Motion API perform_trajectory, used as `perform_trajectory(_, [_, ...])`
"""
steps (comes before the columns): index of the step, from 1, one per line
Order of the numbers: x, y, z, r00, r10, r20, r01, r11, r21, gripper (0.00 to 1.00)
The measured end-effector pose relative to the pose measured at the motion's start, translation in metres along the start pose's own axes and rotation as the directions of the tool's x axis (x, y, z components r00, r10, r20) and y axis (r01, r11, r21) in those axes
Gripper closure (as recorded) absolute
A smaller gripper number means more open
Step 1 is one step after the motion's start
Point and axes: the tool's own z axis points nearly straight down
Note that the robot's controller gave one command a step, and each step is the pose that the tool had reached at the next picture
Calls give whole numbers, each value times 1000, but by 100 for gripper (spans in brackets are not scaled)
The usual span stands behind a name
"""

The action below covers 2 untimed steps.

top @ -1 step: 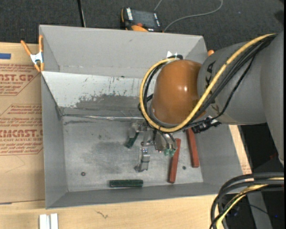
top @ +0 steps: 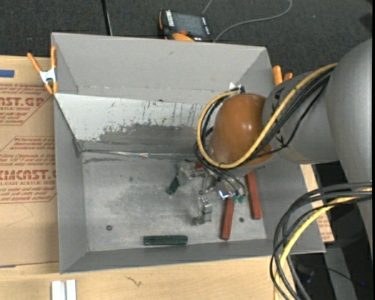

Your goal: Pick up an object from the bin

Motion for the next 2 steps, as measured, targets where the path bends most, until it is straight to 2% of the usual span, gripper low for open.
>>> perform_trajectory(1, [23, -73, -69, 997, 78, 3, -78, 997, 5, 0])
perform_trajectory(2, [70, -144, 1, 985, -175, -3, 175, 985, 0, 0])
